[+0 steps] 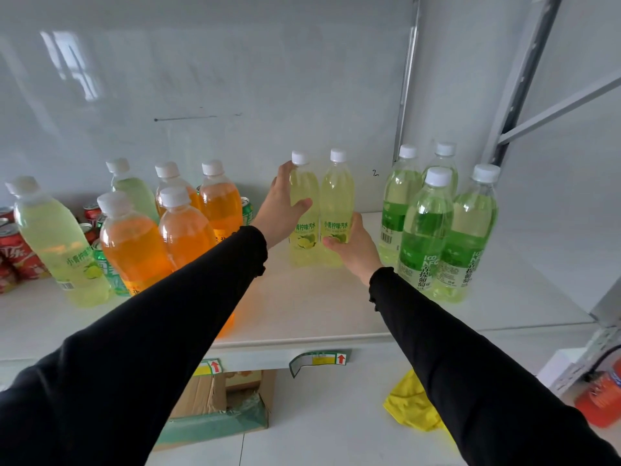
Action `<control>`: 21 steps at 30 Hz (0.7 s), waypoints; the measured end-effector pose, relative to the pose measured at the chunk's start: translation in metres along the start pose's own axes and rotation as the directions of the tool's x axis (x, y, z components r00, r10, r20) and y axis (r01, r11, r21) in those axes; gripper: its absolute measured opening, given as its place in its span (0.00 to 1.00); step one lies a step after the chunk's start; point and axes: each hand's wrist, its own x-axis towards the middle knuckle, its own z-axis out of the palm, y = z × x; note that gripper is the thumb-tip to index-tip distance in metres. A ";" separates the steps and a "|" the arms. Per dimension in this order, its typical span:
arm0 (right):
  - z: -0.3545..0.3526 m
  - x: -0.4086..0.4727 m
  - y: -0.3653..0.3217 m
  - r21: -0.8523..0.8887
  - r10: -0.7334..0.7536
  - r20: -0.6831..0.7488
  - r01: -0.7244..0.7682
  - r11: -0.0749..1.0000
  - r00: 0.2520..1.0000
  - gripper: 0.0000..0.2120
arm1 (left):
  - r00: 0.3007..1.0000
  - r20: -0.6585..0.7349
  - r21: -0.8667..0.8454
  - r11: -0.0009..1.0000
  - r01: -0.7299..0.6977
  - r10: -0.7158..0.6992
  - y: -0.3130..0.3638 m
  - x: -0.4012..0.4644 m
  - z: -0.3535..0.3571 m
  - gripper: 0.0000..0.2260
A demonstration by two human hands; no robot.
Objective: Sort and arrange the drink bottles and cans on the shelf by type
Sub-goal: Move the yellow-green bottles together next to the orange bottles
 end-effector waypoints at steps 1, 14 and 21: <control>0.000 0.000 0.000 -0.006 0.000 0.004 0.000 1.000 1.000 0.28 | 1.000 0.007 0.002 1.000 -0.005 0.005 0.000 -0.001 0.000 0.29; -0.010 -0.033 -0.020 0.000 0.006 -0.053 -0.006 1.000 0.999 0.37 | 0.987 0.015 0.091 0.984 0.156 -0.158 0.011 -0.026 -0.001 0.44; -0.022 -0.069 -0.069 -0.177 -0.326 -0.096 0.307 0.935 0.940 0.23 | 0.968 0.059 0.438 0.865 -0.245 0.244 0.065 -0.093 -0.055 0.26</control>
